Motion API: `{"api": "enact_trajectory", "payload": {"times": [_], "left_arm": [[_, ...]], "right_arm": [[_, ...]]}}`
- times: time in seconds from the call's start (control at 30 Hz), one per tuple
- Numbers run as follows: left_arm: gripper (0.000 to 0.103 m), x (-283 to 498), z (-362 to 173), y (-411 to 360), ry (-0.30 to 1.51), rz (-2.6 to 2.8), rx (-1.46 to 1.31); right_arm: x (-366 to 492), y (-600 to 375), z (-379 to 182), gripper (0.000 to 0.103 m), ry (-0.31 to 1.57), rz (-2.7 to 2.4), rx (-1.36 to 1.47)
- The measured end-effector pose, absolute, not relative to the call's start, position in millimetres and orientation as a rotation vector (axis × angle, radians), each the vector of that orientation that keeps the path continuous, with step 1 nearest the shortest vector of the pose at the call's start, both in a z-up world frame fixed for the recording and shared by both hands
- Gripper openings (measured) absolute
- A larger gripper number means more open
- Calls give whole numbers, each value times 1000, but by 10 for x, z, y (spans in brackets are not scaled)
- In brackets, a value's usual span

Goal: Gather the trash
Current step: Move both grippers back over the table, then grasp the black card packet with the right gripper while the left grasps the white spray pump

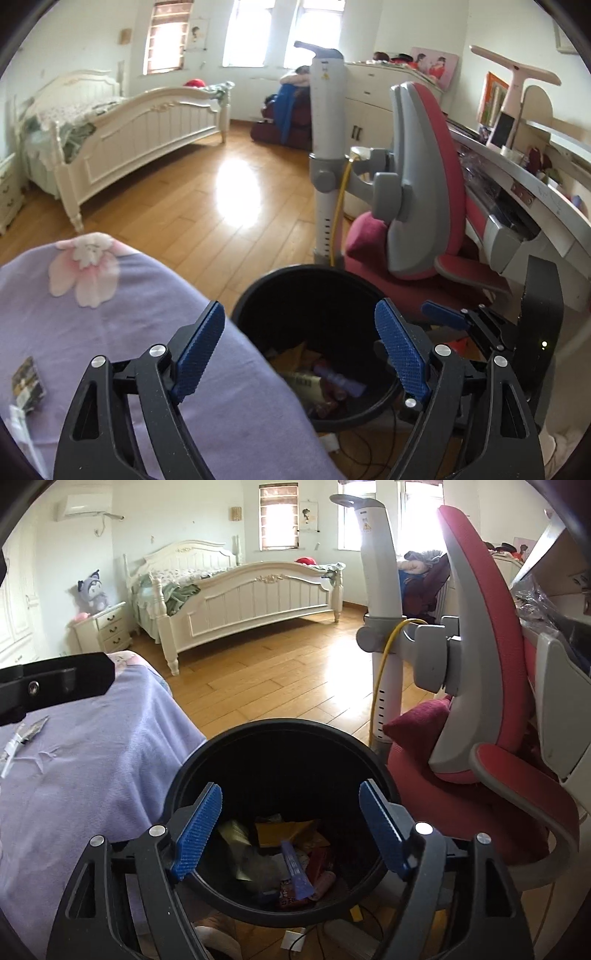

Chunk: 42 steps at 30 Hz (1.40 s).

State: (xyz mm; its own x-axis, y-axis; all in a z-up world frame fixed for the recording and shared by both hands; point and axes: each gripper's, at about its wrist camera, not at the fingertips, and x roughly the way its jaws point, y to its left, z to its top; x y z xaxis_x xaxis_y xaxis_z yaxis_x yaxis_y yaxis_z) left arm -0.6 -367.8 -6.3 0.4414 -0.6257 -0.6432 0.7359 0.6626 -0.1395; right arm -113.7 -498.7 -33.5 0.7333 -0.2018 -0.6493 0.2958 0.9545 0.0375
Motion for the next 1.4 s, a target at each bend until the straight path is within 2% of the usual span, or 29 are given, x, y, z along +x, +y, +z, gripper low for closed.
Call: {"api": "enact_trajectory", "payload": {"times": [0.07,0.1,0.13,0.33,0.67,1.07,1.33,1.37,1.4], "left_arm": [[85,-13,-21,-3586,718,-813,175],[91,-26,-1,-3544,713,-791,183],[93,-44,16,-3510,704,-775,191],[98,-202,182,-3110,625,-695,223],[98,-51,215,-2171,653,-509,144],[98,325,-81,-904,758,-320,9],[98,540,-350,-845,858,-393,40],[96,551,-382,-867,864,-395,54],[88,585,-419,-890,870,-396,67]], "right_arm": [[-1140,-4952,-306,77,688,-260,154],[-1136,-4941,-296,77,685,-255,158],[-1136,-4919,-279,77,680,-249,163],[-1097,-4726,-168,77,671,-194,174],[-838,-4189,32,78,668,-52,187],[-446,-3373,196,78,705,124,116],[-170,-3051,221,78,734,208,97],[-137,-3015,218,78,739,217,93],[-107,-2984,214,78,743,224,88]]}}
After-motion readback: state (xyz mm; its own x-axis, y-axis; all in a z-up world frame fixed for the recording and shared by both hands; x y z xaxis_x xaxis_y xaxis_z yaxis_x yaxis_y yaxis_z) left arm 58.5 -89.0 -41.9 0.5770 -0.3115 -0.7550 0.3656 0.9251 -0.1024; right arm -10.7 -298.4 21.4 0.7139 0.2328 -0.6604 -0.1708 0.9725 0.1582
